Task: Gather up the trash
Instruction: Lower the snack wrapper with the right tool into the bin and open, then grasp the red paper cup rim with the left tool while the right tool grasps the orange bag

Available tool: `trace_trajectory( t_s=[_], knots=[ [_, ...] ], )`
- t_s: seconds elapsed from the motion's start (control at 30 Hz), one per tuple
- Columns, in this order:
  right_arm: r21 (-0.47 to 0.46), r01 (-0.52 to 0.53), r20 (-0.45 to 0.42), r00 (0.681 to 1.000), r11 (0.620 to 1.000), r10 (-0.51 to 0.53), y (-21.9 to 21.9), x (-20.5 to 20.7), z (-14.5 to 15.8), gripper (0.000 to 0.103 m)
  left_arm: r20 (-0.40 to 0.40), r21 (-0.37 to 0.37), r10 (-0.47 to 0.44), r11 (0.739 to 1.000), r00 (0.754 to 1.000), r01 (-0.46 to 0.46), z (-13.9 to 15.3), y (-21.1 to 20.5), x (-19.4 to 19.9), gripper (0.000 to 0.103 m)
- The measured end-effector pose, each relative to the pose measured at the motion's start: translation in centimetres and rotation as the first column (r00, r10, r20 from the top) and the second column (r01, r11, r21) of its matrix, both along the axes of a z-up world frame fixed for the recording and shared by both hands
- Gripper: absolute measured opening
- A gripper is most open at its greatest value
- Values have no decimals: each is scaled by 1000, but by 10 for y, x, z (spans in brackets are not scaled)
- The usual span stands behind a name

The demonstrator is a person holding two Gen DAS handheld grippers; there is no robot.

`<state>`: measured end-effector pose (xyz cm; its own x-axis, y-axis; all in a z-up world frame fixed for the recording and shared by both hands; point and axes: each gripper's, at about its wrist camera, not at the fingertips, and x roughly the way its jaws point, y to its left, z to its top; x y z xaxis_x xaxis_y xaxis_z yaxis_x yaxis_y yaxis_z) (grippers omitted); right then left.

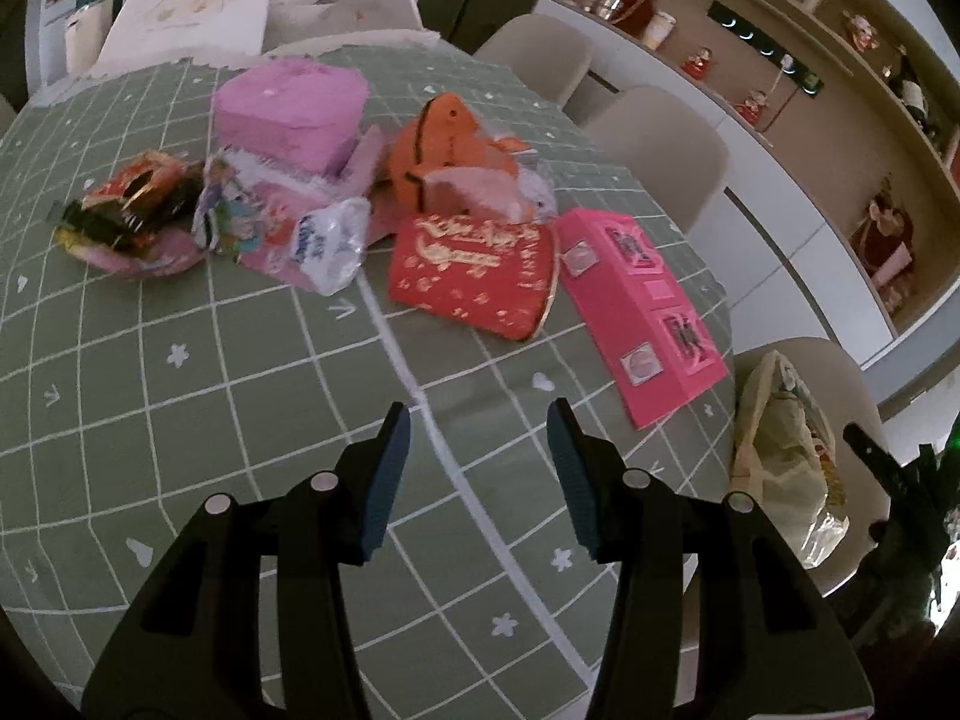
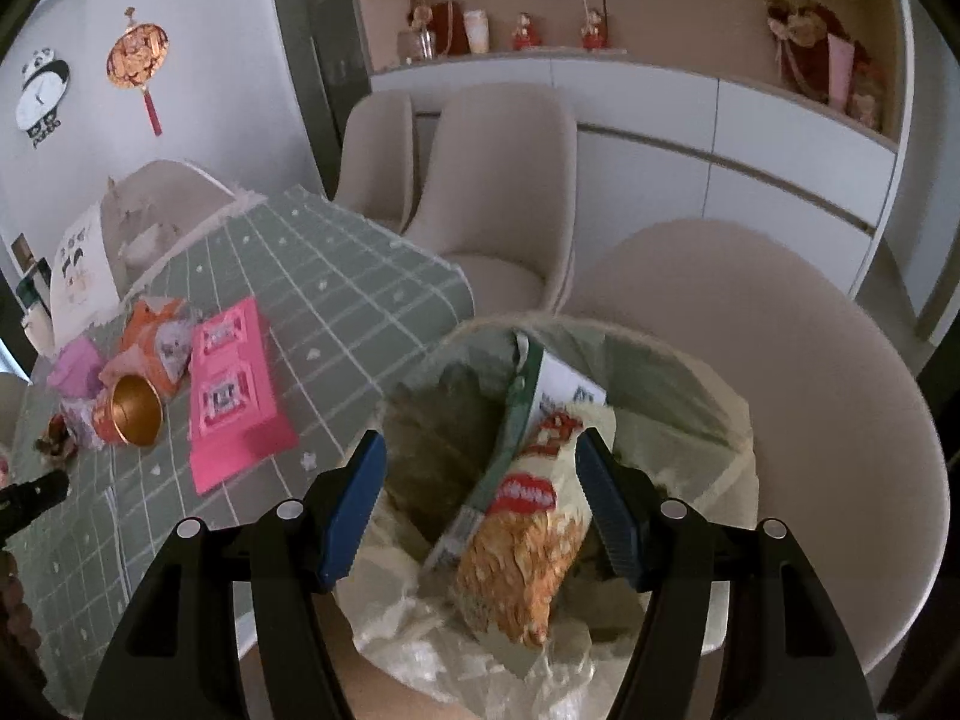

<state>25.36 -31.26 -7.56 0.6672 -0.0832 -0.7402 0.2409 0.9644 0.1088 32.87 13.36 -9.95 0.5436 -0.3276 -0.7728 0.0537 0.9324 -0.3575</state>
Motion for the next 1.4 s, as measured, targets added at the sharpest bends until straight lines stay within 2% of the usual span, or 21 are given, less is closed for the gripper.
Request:
trace_trajectory(
  t_s=[0.1,0.23,0.37,0.5,0.67,0.73,0.77,0.9,0.93,1.0,1.03,1.1,1.13,1.2,1.27,1.3,1.4],
  knots=[
    [35,-10,-65,998,999,12,-5,-2,-15,26,-10,-10,12,1000,1000,-12,-2,2,-1,45],
    [65,6,-141,990,998,4,-18,7,-39,25,-4,3,10,1000,1000,-10,-1,-1,-2,45],
    [155,46,-227,974,987,-9,-38,23,-64,24,-3,20,6,1000,1000,-6,-1,-6,-1,45],
    [179,74,-266,964,981,-24,-47,27,-80,24,9,43,-3,999,1000,3,2,-11,-2,45],
    [141,44,-188,982,989,-17,-40,18,-65,26,39,48,-14,999,999,13,4,-19,0,45],
    [117,20,-153,988,993,-2,-38,15,-55,33,43,42,-23,999,999,21,3,-23,2,45],
    [97,5,-125,992,995,7,-34,13,-47,33,42,38,-25,999,999,24,3,-26,5,45],
    [65,-21,-28,999,998,23,-29,11,-21,34,73,0,-82,997,994,82,12,-55,25,47],
    [62,-26,-1,1000,998,26,-28,10,-15,37,79,-3,-95,995,992,95,14,-62,30,47],
    [61,-42,58,998,997,38,-28,10,-2,49,75,-33,-137,990,988,139,16,-82,48,47],
    [63,-50,83,996,997,45,-28,9,4,49,64,-40,-137,989,989,140,16,-85,53,47],
    [70,-76,118,991,995,67,-26,10,13,49,62,-42,-70,997,996,72,19,-85,61,47],
    [65,-91,127,988,994,82,-23,10,16,49,86,-26,-36,999,996,38,21,-82,61,47],
    [44,-110,141,985,993,103,-15,12,19,49,179,90,18,995,984,-35,28,-77,57,48],
    [40,-126,140,983,991,119,-9,14,18,49,267,273,54,953,962,-129,30,-76,53,48],
    [45,-133,137,983,990,126,-6,16,17,49,272,310,56,940,961,-142,28,-77,54,48],
    [46,-163,121,980,986,156,3,26,14,49,245,366,16,924,969,-108,17,-85,60,48]
  ],
)
